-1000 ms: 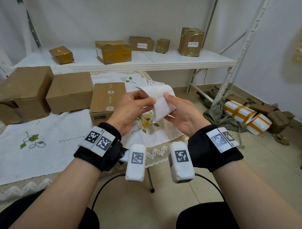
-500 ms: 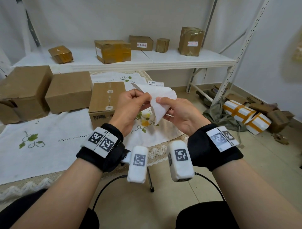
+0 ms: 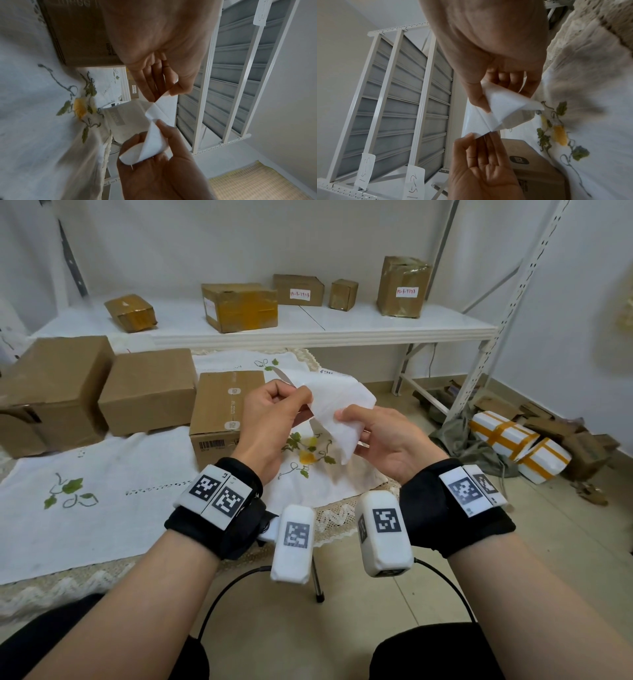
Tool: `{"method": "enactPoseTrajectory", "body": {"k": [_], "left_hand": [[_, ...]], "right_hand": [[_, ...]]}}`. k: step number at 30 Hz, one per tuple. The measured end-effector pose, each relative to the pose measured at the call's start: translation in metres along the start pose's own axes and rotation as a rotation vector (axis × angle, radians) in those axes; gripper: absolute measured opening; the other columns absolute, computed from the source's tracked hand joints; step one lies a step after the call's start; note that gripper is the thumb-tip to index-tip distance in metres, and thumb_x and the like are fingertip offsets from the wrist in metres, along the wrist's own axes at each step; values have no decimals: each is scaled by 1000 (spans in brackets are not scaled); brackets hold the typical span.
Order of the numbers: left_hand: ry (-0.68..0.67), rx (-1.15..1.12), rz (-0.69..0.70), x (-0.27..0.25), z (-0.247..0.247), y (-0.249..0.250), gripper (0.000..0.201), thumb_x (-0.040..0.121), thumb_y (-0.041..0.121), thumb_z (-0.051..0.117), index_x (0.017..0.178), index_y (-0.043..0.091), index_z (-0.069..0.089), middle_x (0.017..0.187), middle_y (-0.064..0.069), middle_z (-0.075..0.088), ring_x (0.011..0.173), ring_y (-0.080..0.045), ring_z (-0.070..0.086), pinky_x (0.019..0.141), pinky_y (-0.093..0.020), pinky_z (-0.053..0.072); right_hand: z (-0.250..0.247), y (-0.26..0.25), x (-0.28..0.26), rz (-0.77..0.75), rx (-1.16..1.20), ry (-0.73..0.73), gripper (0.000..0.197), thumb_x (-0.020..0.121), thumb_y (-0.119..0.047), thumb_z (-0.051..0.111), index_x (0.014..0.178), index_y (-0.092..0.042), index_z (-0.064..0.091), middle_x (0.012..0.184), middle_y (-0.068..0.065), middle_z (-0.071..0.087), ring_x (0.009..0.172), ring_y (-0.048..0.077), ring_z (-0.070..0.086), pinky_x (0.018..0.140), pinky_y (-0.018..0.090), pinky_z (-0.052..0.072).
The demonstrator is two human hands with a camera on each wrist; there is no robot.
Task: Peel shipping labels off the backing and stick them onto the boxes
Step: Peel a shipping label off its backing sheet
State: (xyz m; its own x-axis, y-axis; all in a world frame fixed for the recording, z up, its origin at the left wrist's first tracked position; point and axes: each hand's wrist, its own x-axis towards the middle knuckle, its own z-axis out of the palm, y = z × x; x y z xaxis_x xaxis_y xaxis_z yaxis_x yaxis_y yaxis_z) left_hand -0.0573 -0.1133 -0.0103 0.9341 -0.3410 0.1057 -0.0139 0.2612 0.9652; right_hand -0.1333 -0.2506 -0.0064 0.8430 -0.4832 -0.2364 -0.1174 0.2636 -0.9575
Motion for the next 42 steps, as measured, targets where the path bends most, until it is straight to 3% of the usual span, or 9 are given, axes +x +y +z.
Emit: {"method": "enactPoseTrajectory", "body": {"k": [3,6,10,14,19,24,29,36,42], "left_hand": [[-26,5,-3,0,1,0,27,89,-3,67,69,10,56,82,-7,61,76,-16,64,74,-20,58],[-44,8,2,-2,3,-1,26,90,-3,67,70,9,55,87,-13,61,80,-20,65,77,-24,60],[-44,16,3,-3,4,-1,24,90,-3,67,73,8,54,95,-14,66,85,-21,69,83,-28,62],[-42,-12,-10,-2,4,-1,28,90,-2,66,70,10,52,96,-15,63,82,-19,68,80,-26,62],[-50,-37,-34,-1,3,1,27,91,-1,65,71,11,52,88,-9,67,77,-17,70,79,-26,61],[-41,-86,-67,-1,4,1,25,93,-1,62,75,10,49,90,-9,70,70,-12,73,74,-25,62],[-42,-91,-79,-1,3,2,14,95,1,60,86,7,51,93,-10,71,72,-12,75,74,-25,62],[-34,-111,-97,0,1,4,17,97,4,59,84,10,50,98,-12,72,74,-13,75,72,-23,62],[-49,-18,-59,-2,4,4,19,96,2,59,84,10,46,94,-11,71,70,-11,74,74,-24,62]], "right_hand": [[1,0,-1,-8,37,30,22,87,1,67,107,-8,67,94,8,73,83,22,69,81,36,57],[3,0,-2,-26,128,19,33,88,3,64,121,-1,66,114,19,74,106,34,71,97,48,58],[5,-2,-5,-44,244,-18,42,91,1,70,132,0,61,124,23,71,100,31,72,71,37,64],[5,1,-3,-46,285,-8,42,93,-4,71,133,-2,61,123,20,73,115,34,70,90,46,61],[3,4,1,-58,308,20,43,91,-1,72,133,0,61,121,19,73,115,33,70,98,51,57],[1,1,-1,-43,290,43,41,89,0,74,128,1,64,116,17,75,103,29,74,82,41,64],[1,2,1,-16,282,47,43,86,-1,77,127,2,65,114,18,76,110,33,73,96,50,59],[1,-1,1,10,251,67,43,85,-2,77,126,1,66,111,18,77,106,33,74,89,47,62],[2,1,0,-30,216,91,34,88,0,74,119,-6,61,112,14,76,104,30,73,74,39,64]]}}
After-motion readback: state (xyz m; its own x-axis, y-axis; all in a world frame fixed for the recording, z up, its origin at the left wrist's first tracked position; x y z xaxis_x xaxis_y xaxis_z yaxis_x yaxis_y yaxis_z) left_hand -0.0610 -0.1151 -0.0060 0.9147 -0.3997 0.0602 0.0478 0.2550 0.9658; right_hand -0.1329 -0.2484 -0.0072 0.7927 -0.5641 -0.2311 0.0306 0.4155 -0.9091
